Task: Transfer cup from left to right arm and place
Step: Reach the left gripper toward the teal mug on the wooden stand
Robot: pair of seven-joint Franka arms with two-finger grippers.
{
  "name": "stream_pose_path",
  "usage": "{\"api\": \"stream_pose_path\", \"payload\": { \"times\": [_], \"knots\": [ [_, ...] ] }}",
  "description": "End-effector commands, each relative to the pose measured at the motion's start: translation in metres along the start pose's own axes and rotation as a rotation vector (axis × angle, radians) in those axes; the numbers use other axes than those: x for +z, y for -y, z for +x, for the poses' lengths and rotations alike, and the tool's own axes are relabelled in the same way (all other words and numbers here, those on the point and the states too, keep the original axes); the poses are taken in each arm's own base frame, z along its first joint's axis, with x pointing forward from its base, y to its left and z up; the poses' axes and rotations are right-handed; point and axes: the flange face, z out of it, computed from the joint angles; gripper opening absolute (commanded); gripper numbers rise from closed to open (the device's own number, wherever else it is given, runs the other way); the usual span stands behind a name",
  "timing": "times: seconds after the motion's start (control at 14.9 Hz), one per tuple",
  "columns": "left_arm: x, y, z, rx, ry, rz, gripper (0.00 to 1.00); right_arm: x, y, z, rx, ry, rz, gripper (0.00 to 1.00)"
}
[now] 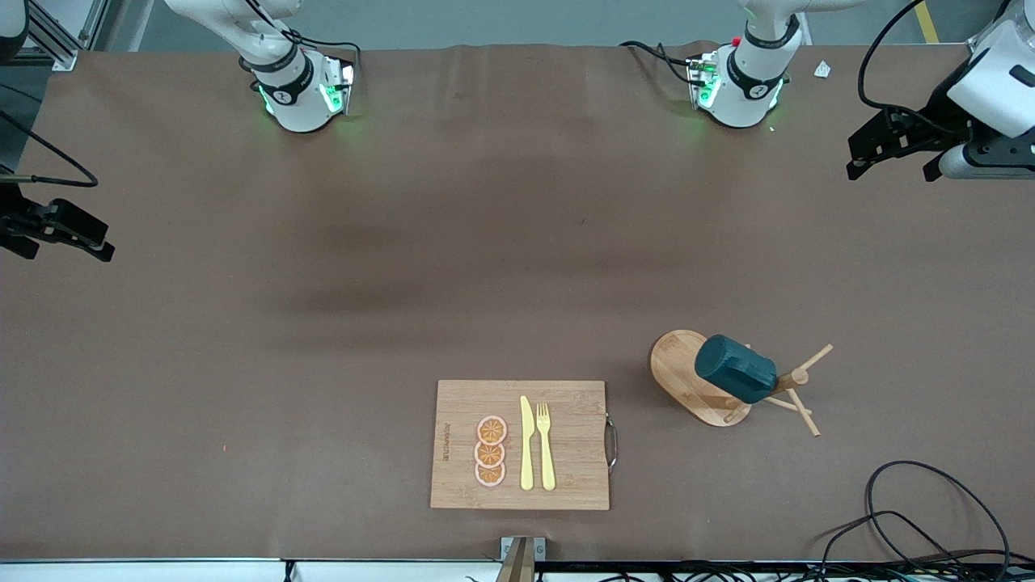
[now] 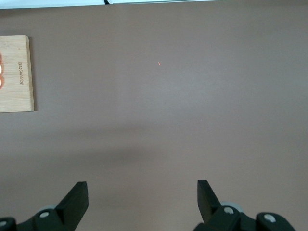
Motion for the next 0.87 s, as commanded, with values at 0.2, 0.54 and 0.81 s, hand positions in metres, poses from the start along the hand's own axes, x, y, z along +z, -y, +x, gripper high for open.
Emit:
{"api": "stream_pose_path", "payload": {
  "times": [0.2, 0.54, 0.81],
  "knots": [
    [0.006, -0.004, 0.006, -0.058, 0.020, 0.010, 1.00, -0.008, 0.004, -0.007, 0.007, -0.013, 0.009, 1.00],
    [0.040, -0.006, 0.032, -0.244, -0.015, -0.019, 1.00, -0.008, 0.004, -0.007, 0.007, -0.013, 0.009, 1.00],
    [0.096, -0.009, 0.061, -0.430, -0.034, -0.066, 1.00, -0.008, 0.004, -0.007, 0.007, -0.013, 0.009, 1.00]
  ]
}}
